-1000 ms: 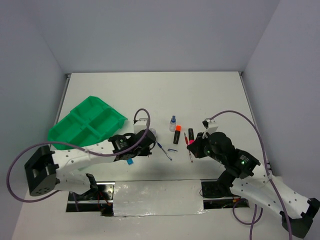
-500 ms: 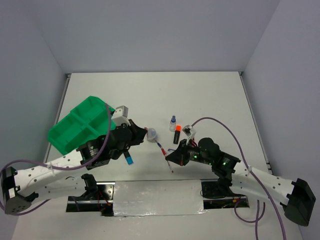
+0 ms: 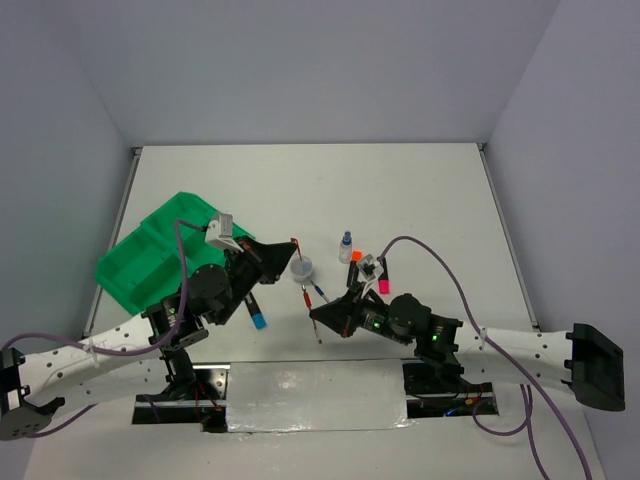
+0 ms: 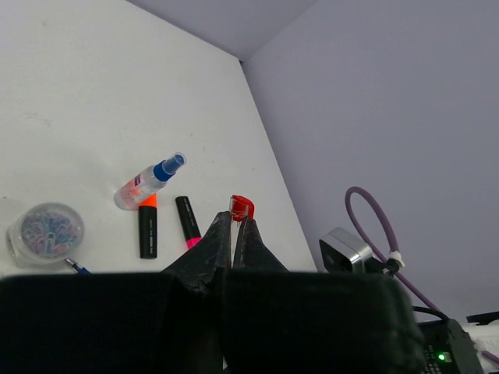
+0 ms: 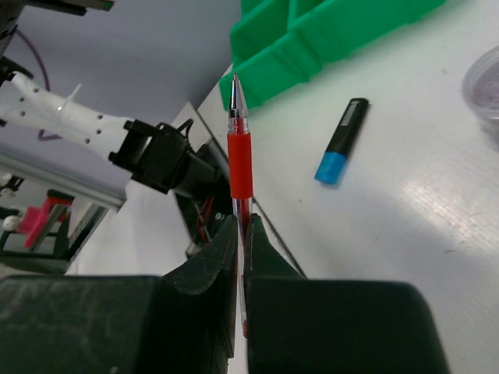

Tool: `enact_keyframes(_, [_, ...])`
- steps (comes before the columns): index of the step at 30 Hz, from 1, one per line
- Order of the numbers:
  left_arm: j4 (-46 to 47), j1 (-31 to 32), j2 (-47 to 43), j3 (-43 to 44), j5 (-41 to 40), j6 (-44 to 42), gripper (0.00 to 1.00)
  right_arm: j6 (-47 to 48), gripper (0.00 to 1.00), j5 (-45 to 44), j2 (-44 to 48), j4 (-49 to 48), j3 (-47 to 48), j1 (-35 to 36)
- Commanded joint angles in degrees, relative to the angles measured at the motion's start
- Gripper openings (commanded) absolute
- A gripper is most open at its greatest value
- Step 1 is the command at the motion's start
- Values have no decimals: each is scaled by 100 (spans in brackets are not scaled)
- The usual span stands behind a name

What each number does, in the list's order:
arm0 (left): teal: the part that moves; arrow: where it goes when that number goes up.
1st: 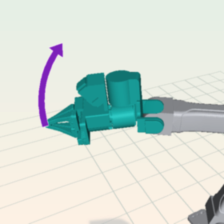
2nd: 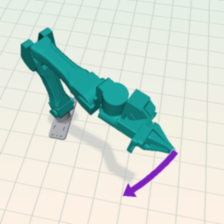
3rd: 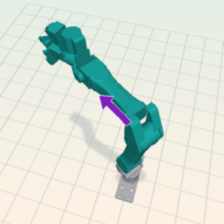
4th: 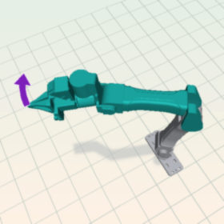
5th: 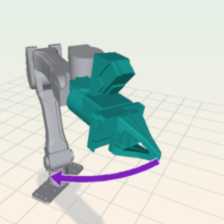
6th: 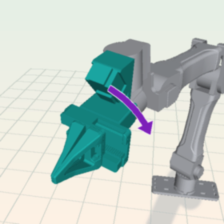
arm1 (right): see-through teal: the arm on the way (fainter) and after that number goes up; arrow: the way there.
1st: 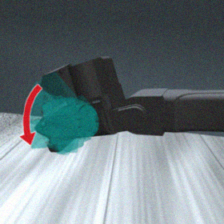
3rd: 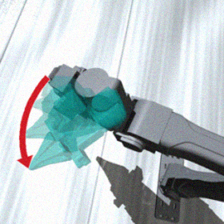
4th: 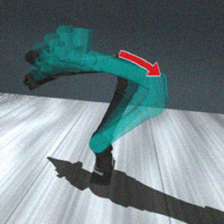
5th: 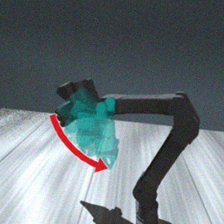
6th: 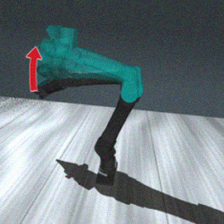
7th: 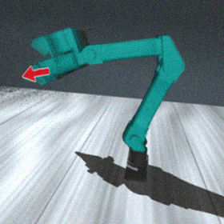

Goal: Sort the stationery into containers
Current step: Close the pen cap on the pen.

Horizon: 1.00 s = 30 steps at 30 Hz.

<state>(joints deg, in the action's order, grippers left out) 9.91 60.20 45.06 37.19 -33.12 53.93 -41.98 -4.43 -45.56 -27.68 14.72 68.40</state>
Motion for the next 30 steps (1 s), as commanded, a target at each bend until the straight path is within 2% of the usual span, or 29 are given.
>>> enact_keyframes(1, [504,35,-138,42,113,-59,0,347,0,-629,-85,-396,286,42])
enact_keyframes(12, [433,70,-129,-10,174,47,0,884,0,-630,-102,-264,619,42])
enact_keyframes(30, [485,79,56,-1,377,56,0,1069,0,-981,-85,-132,769,42])
